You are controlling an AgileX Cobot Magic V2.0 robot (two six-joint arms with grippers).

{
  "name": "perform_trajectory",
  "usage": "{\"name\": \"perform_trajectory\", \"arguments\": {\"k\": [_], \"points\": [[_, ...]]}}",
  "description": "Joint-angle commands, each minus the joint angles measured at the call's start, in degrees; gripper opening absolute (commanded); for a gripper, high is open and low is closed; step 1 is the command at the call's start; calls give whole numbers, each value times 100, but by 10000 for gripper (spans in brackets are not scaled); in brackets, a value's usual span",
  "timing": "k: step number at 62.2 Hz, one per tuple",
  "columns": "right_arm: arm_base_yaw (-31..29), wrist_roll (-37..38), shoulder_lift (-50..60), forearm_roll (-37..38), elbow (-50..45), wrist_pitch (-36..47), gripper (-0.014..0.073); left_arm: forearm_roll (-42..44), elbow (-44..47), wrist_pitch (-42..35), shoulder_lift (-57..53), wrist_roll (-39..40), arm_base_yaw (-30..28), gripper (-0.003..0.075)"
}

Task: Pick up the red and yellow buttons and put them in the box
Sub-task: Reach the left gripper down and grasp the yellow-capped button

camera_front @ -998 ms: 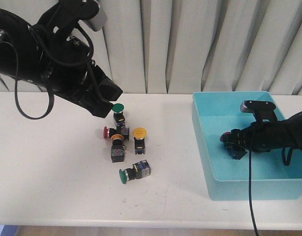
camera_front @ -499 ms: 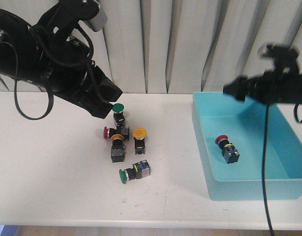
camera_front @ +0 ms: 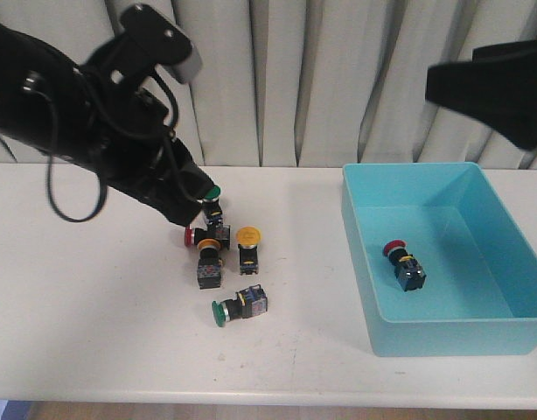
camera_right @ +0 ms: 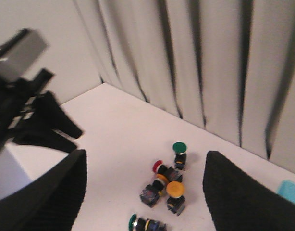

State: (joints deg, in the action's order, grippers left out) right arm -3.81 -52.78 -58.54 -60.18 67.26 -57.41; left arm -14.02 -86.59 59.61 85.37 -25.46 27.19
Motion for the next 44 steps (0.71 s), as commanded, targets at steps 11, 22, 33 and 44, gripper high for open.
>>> {"name": "perform_trajectory", "arguments": {"k": [11,22,33,44], "points": [[-15,595,735,757,156,-479,488,512,-139,-1242,545,194,-6,207],[-15,944,986,1532,156,-474,488,427,-144,-2181,801,848,-160,260],[-15,996,1095,1603,156,-474,488,-78,-186,-2756,929,916,-338,347],[-15,975,1095,1606,156,-469,488,-517,-846,-2485,1386,911,-443,421]]}}
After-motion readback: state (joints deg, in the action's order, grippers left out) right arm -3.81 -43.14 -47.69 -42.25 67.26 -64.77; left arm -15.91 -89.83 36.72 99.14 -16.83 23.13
